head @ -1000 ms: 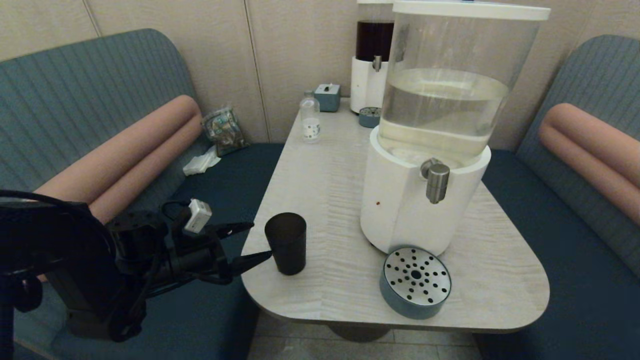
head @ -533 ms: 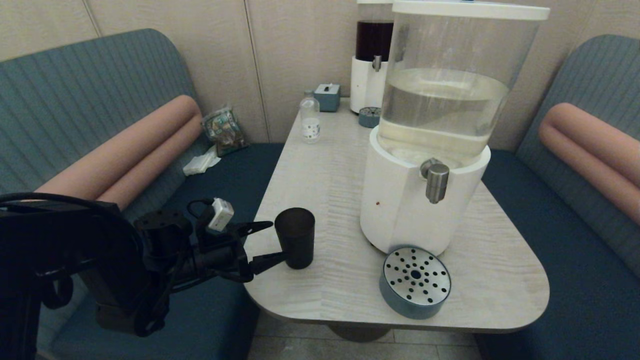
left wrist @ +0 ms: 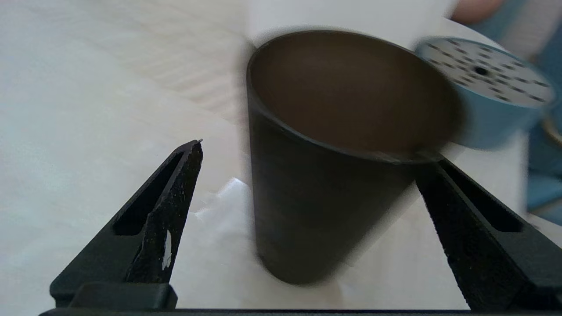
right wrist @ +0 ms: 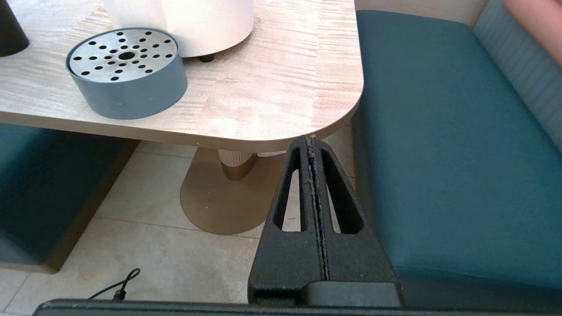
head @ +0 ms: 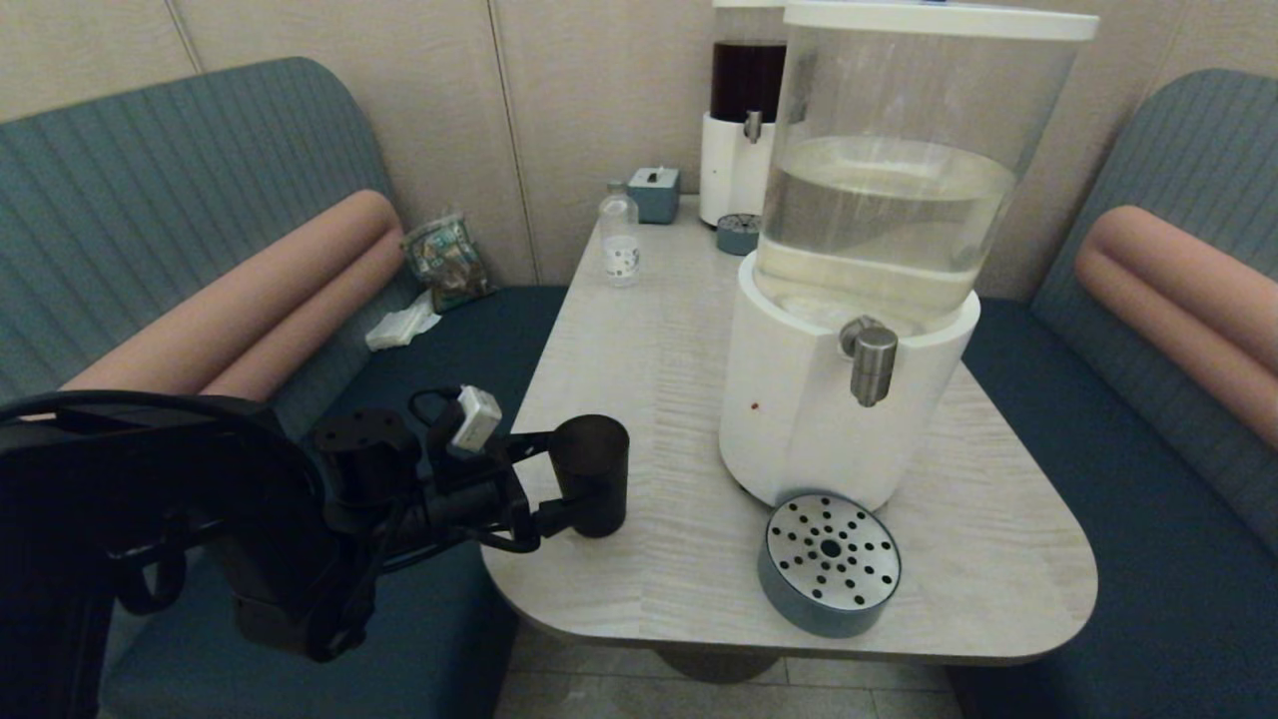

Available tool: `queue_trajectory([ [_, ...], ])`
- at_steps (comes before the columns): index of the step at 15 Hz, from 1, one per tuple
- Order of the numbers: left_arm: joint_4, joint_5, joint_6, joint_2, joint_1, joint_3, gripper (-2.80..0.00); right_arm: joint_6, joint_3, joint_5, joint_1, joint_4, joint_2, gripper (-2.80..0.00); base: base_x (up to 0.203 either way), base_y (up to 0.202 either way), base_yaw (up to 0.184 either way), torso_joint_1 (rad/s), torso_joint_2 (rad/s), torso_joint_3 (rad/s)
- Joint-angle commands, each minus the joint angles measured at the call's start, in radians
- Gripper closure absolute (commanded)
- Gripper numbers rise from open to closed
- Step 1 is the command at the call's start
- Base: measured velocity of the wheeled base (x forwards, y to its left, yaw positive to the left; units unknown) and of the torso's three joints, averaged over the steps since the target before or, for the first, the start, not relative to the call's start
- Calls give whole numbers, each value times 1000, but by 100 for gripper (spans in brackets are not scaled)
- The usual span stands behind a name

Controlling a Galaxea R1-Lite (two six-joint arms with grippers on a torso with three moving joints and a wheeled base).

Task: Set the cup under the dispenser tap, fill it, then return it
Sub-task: Pick up the cup

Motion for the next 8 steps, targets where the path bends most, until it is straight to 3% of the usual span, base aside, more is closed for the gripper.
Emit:
queue_trajectory([
  [1,-8,-2,-5,18,-6,-29,-280,-1,0,1,0,0,0,0,0,0,0,0,0,0],
  [7,-8,2,-6,26,-18,-58,-280,-1,0,1,0,0,0,0,0,0,0,0,0,0],
  [8,-8,2,-12,26,-20,-61,0,-1,0,1,0,0,0,0,0,0,0,0,0,0],
])
